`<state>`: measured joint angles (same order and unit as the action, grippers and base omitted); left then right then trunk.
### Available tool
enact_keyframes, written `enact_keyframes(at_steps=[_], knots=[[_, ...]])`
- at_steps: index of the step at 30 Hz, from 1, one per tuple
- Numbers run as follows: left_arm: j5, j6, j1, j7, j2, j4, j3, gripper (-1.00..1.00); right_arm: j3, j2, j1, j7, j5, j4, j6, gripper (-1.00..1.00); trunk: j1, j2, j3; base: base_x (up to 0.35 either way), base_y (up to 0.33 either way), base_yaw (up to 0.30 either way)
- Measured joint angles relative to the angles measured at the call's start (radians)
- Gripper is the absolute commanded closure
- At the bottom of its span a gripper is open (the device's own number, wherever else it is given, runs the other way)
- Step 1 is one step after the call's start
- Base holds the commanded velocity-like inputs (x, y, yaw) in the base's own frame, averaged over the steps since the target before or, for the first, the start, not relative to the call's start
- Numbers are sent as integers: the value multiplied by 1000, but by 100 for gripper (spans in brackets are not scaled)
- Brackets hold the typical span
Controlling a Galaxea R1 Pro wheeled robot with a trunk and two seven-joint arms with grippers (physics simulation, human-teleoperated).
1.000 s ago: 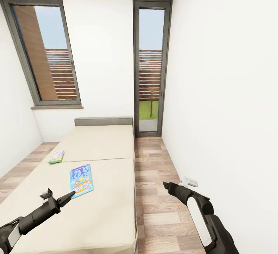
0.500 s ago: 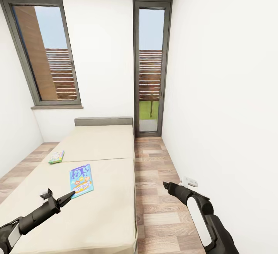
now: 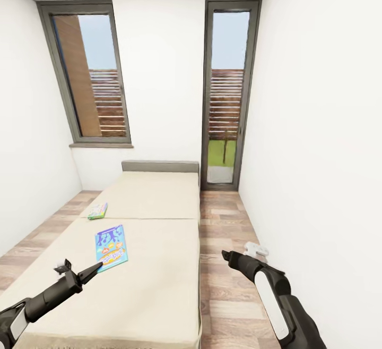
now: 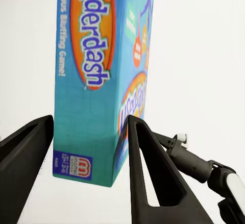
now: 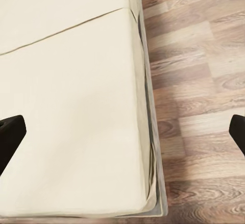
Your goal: Put all the toys in the child's room - the three board games (two on the bed and one on the table), the two jigsaw puzzles on the table, and the tennis ball on the table - inside the toy box on the table in the child's room.
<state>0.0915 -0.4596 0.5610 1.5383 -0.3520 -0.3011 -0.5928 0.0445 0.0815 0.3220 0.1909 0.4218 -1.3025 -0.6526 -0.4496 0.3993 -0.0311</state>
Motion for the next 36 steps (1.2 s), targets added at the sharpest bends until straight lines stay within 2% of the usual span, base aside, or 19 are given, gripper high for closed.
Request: enact_keyframes(at_steps=[6,19,23,36], knots=[[0,-2,0,-6,2,0,-1,100,1,0,0,-1,2,9,25,-100,0,0,-2,0,0,214],[-2,-3,0,-13,2,0,0,100,3,1,0,-1,3,10,33,-100,0,0,-2,0,0,6],[-2,-3,0,-13,2,0,1,100,25,1,0,0,2,10,34,-100,0,0,-2,0,0,29],[-3,-3,0,-13,3,0,1,100,40,2,0,1,2,11,35,-100,0,0,-7,0,0,238]])
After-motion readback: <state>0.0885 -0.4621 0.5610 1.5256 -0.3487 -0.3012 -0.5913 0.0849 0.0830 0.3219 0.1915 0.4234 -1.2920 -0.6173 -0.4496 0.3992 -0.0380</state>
